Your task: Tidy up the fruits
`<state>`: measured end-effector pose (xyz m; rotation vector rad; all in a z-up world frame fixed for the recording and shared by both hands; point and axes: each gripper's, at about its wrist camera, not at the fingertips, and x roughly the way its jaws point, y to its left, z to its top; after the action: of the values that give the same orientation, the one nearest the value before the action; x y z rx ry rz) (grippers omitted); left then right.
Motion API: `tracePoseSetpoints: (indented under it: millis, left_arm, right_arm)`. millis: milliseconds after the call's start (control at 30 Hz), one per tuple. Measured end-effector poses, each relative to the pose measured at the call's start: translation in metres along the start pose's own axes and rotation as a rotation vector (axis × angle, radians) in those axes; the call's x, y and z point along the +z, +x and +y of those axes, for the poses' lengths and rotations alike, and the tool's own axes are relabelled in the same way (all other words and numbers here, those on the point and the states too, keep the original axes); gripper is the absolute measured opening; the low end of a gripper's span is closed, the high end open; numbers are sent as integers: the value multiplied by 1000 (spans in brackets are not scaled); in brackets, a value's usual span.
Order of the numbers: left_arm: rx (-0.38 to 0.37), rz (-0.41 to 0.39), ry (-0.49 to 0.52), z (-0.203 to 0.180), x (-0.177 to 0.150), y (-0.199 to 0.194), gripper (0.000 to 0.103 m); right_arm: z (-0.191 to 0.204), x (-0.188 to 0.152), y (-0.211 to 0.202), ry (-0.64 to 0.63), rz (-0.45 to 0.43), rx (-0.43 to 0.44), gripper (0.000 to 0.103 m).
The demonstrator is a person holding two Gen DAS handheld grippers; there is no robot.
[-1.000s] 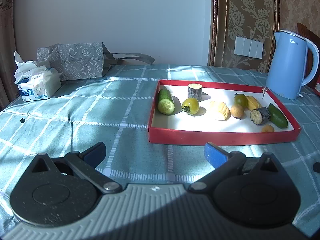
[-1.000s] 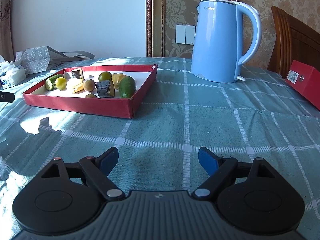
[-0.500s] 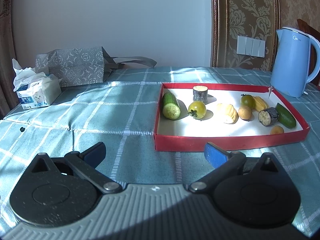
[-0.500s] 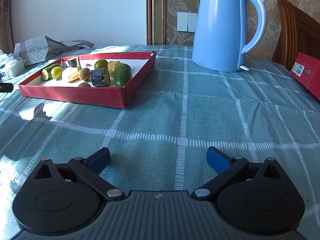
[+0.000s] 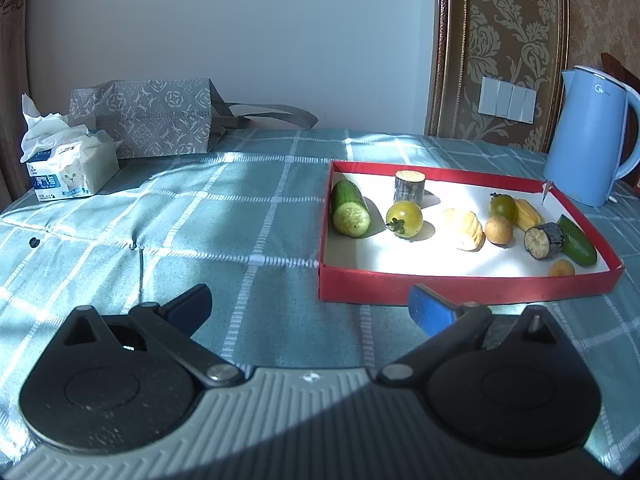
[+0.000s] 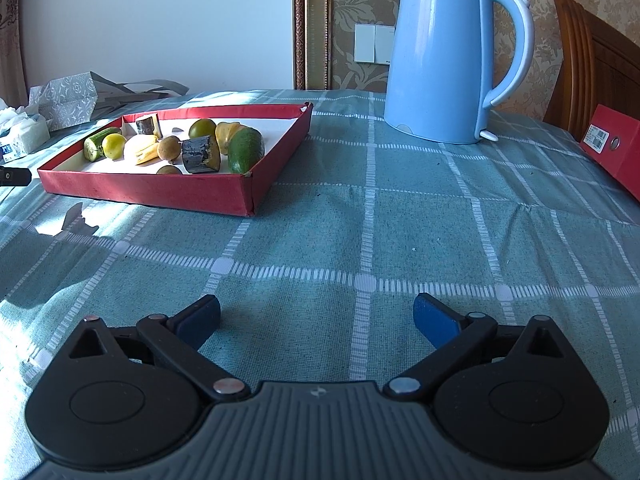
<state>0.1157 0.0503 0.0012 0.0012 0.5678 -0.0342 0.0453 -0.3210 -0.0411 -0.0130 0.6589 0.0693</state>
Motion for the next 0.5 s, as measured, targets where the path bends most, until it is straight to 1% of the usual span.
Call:
tracePoseSetpoints:
  millis: [367,500]
  left_arm:
    - [-1,-1,6,-1,0,0,103]
    - [-4,1,5,-1,-1,-1,103]
  right_arm:
    - [-2,2,2,-4,1,6,103]
    - [2,1,1,25,2,-30,103]
